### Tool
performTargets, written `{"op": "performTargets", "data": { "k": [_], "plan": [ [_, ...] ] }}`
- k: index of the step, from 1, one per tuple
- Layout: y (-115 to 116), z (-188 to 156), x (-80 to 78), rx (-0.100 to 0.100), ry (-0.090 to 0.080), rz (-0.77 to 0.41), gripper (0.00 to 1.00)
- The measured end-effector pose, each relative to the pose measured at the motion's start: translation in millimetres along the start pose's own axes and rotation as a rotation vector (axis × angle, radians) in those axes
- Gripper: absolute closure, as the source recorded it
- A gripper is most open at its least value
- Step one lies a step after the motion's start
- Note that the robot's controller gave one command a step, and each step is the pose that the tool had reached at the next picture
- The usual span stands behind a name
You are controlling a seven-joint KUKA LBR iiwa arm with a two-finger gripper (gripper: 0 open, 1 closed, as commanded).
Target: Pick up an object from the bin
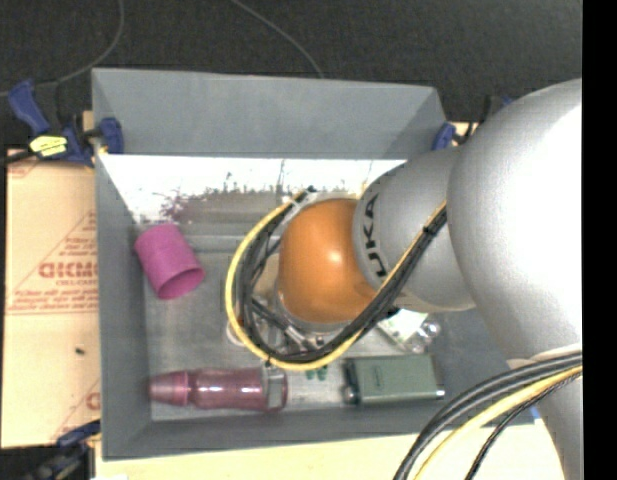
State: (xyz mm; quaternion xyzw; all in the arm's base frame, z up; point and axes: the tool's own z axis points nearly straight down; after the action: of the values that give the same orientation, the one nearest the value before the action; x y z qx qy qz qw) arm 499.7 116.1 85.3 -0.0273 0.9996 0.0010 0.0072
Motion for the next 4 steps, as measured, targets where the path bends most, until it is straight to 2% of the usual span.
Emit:
{"op": "performTargets", "data": {
  "k": [1, 2, 3, 4],
  "plan": [
    [-7, -15, -2.3, -0.003, 0.007, -0.003, 0.00],
    [13, -15, -93.8, -0.003, -0.008, 0.023, 0.00],
    [-28, 11, -90.7, -0.006, 0.000, -0.430, 0.00],
    [-37, 13, -94.8, 0.009, 0.033, 0.096, 1.00]
  ]
}}
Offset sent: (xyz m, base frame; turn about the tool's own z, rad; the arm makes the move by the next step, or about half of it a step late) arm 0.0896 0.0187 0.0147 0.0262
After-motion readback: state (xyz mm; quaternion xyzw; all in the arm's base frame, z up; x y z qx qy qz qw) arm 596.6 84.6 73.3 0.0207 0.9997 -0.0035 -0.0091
